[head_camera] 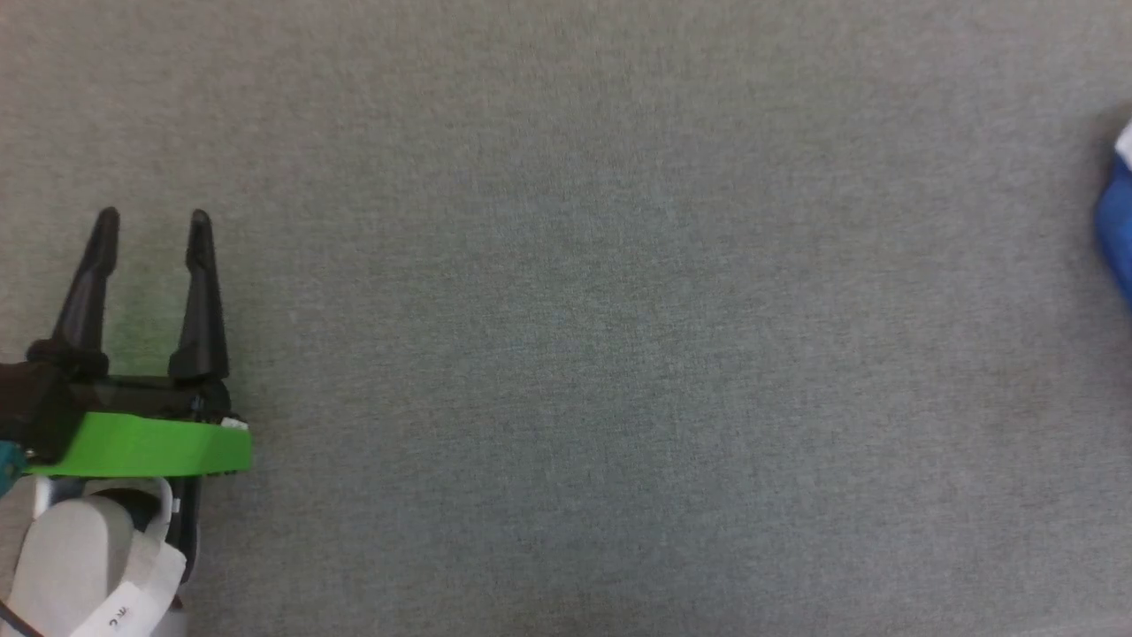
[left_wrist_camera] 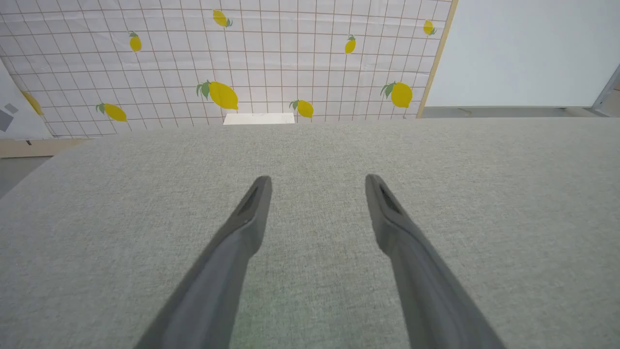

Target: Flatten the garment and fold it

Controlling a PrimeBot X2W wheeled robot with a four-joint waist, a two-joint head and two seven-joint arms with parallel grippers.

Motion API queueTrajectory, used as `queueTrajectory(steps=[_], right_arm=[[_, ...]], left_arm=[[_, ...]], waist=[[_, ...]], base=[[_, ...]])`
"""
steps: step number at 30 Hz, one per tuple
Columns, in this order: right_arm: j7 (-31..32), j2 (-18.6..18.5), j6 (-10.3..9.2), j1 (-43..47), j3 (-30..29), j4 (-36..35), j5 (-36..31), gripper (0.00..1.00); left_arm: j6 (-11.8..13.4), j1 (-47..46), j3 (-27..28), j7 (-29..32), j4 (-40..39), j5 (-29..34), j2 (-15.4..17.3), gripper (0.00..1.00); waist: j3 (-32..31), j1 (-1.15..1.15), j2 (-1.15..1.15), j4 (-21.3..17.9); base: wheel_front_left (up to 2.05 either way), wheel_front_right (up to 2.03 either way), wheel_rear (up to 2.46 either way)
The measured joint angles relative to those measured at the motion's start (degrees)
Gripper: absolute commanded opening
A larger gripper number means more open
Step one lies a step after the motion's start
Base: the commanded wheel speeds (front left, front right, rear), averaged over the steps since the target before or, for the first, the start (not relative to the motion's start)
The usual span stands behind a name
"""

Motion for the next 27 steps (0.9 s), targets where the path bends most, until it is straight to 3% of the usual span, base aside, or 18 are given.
queueTrajectory(steps=[1, 9, 17, 19, 27], right_arm=[[-0.64, 0.26, -0.01, -0.44, -0.94, 0.05, -0.33, 1.00], [-9.39, 0.43, -0.01, -5.10, -2.55, 0.46, -0.40, 1.00], [-22.21, 1.29, -0.01, -12.45, 7.80, -5.71, 7.58, 1.00], [-25.84, 3.15, -0.01, -13.34, 10.96, -7.22, 8.69, 1.00], [-40.31, 20.58, -0.02, -11.79, 13.19, -11.49, 8.53, 1.00]], left_arm=[[0.00, 0.01, 0.09, 0.01, -0.19, -0.09, 0.16, 1.00], [0.34, 0.07, 0.13, -0.20, 0.87, -0.33, 0.13, 1.00], [2.34, 0.65, 0.66, -1.70, 4.24, -0.86, -2.55, 1.00], [2.91, 1.06, 0.89, -1.85, 4.94, -0.94, -3.37, 1.00], [4.67, 2.82, 2.19, -2.25, 6.83, -1.31, -5.21, 1.00]], waist=[[0.61, 0.00, 0.00, -0.06], [1.76, 0.00, 0.00, -0.44], [-4.82, 0.00, 0.00, -0.49], [-7.36, -0.01, 0.00, -0.23], [-16.77, -0.01, 0.00, 0.94]], base=[[0.00, 0.00, 0.00], [0.00, 0.00, 0.00], [0.00, 0.00, 0.00], [0.00, 0.00, 0.00], [0.00, 0.00, 0.00]])
